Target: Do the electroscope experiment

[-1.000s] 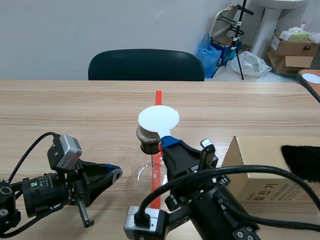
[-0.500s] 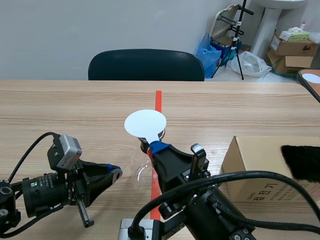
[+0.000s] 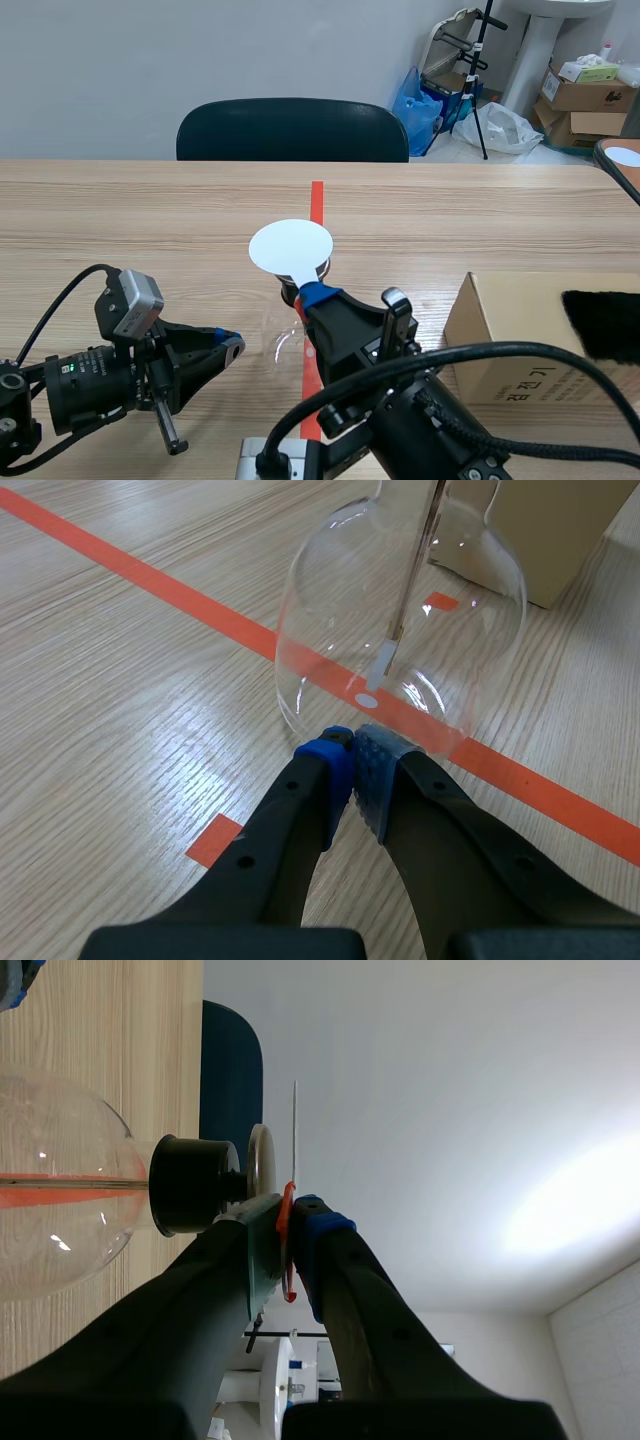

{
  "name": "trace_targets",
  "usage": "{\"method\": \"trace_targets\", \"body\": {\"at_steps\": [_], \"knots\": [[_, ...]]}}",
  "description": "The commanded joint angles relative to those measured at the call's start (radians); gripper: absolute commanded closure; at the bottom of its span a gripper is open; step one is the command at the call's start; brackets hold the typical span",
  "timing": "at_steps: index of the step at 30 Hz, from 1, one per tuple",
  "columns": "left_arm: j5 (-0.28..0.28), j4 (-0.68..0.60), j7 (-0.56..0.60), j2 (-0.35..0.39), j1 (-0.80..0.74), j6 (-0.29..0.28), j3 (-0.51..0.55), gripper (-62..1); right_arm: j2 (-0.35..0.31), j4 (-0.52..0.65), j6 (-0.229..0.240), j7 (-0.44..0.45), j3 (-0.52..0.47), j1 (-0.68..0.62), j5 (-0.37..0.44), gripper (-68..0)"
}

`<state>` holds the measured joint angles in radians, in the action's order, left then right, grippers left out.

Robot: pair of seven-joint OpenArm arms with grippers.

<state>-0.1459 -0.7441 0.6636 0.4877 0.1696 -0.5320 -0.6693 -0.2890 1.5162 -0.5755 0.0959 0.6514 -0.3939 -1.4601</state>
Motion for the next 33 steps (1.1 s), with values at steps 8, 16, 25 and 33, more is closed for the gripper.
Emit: {"method": "trace_targets", "body": {"at_steps": [8, 16, 25, 33], "knots": [[-0.006, -0.021, 0.017, -0.002, 0.013, -0.005, 0.006, -2.8, -0.004, 0.016, -0.007, -0.006, 0.000, 0.011, -0.001, -0.9], [-0.006, -0.021, 0.017, -0.002, 0.013, -0.005, 0.006, -2.8, -0.004, 0.016, -0.007, -0.018, 0.000, 0.011, -0.001, -0.9], [-0.006, -0.021, 0.017, -0.002, 0.013, -0.005, 0.006, -2.8, -0.004, 0.016, -0.007, -0.247, 0.000, 0.011, -0.001, -0.9], [-0.006, -0.021, 0.017, -0.002, 0.013, -0.005, 0.006, -2.8, -0.004, 0.016, -0.007, -0.483, 0.000, 0.011, -0.001, -0.9]]}}
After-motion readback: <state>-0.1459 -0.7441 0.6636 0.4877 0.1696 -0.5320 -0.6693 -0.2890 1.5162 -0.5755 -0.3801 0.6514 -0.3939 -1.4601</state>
